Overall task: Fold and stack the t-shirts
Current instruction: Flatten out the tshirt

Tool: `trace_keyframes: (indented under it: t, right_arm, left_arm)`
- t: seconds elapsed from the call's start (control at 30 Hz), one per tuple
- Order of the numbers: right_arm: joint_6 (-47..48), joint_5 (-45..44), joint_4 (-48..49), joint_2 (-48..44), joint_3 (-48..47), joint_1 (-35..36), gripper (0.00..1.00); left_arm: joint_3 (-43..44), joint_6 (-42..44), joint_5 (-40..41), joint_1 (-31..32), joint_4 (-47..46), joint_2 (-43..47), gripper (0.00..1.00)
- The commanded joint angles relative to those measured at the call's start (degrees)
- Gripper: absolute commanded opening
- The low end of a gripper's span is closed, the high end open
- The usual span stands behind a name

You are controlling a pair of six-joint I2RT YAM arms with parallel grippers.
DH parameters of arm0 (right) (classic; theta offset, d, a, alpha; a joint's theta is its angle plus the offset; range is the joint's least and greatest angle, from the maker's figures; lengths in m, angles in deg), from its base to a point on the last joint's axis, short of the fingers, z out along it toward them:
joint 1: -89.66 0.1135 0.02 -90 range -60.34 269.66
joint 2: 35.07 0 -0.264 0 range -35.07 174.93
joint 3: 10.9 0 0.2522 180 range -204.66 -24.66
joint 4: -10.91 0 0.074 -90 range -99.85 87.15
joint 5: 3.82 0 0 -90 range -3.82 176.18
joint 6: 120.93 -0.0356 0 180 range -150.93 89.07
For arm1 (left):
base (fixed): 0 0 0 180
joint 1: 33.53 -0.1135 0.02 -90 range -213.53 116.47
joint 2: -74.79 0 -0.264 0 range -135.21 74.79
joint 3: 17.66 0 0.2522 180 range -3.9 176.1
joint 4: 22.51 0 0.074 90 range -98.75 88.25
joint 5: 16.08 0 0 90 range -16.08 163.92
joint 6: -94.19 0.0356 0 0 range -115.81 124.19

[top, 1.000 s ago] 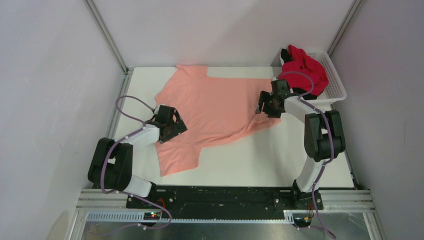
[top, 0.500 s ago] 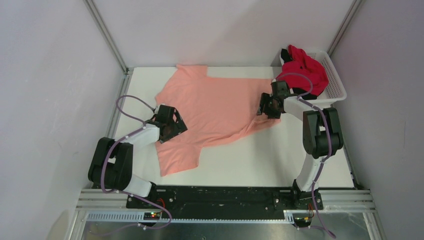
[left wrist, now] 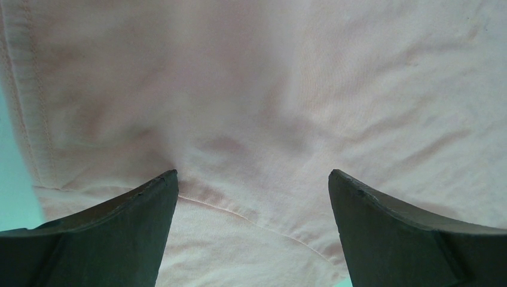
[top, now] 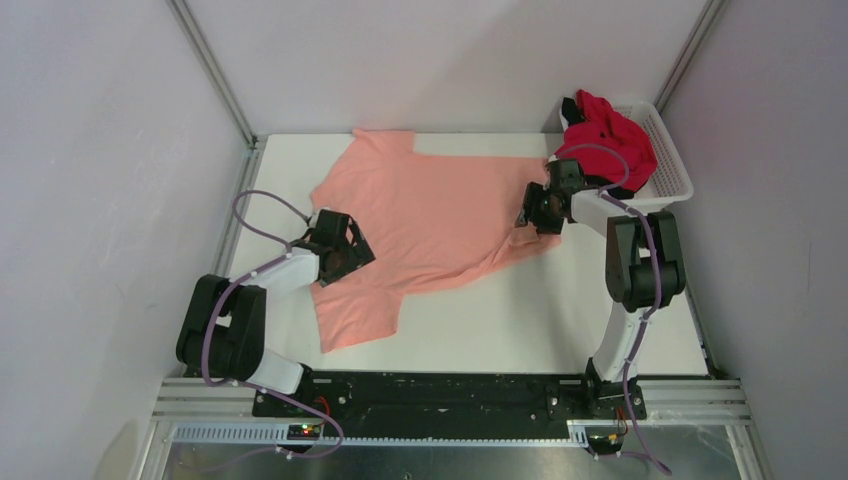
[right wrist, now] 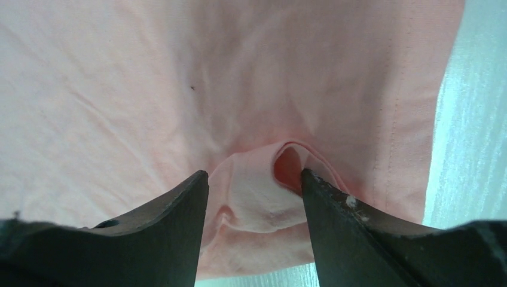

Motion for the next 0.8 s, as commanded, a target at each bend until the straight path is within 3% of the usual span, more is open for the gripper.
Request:
trace_keyframes:
  t: [0.0,0.4,0.63,0.77]
  right_arm:
    - [-0.06,4.56,-0.63,1.05,-2.21,0.42,0.62]
    - [0.31,-1.04,-6.47,-3.79,-1.63,4.18,0.57]
    - [-1.66,-3.57,-6.20,-3.35,-1.33,5.08,0.43]
    - [-3.34,-4.69,-5.93,-2.87,-1.33,5.11,0.24]
  left_arm:
    - [2.22,1.00,-0.78,-0.24,-0.11,-0.24,1.00]
    - [2.42,0.92,-1.00,-0.21,-0.16,-0.66,1.00]
    - [2.93,0.87,-1.37,-0.22,-0.18,-1.56,1.00]
    - [3.12,0.81,-1.51,-0.24,-0.11,-1.73,1.00]
